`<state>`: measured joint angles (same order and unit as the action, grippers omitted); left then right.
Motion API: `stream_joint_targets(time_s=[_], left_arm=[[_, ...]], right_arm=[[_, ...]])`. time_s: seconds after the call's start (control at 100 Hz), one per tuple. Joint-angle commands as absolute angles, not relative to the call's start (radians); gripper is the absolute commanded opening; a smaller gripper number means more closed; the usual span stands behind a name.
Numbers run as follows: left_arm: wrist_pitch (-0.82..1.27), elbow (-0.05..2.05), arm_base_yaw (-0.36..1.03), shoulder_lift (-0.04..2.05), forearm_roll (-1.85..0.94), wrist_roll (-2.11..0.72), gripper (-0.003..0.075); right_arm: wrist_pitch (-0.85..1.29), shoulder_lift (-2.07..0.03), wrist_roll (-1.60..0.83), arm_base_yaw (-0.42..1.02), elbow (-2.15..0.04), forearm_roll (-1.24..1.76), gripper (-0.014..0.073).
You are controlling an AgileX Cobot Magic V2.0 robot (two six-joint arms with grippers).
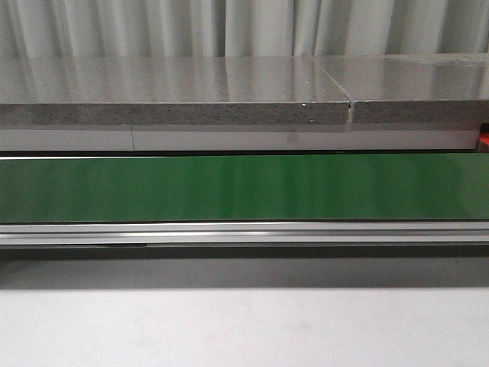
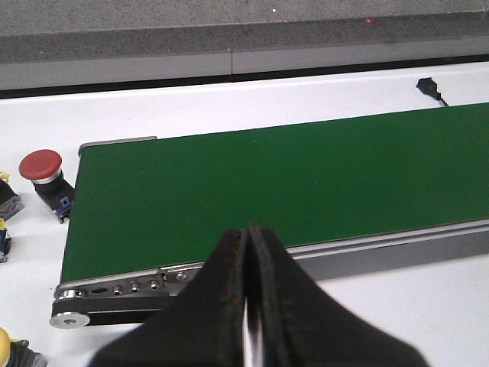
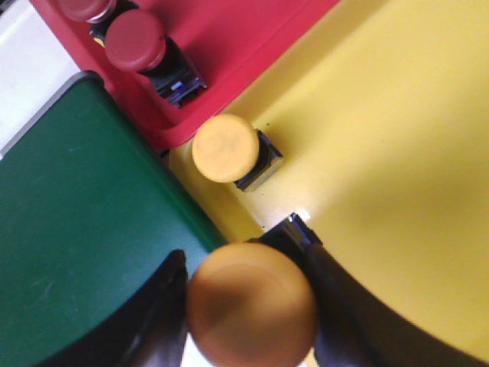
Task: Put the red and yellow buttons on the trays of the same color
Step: 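Carry the yellow button with the right gripper into the yellow tray and release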
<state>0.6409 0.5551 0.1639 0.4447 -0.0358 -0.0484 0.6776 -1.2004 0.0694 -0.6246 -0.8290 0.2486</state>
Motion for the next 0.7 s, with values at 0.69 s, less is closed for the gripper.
stream_joint_targets(time_s=[0.69], left_arm=[[0.576, 0.582, 0.171, 0.448, -0.05, -0.042, -0.0021]], right_arm=[[0.531, -1.433, 0.102, -0.633, -0.852, 0.268, 0.0092]])
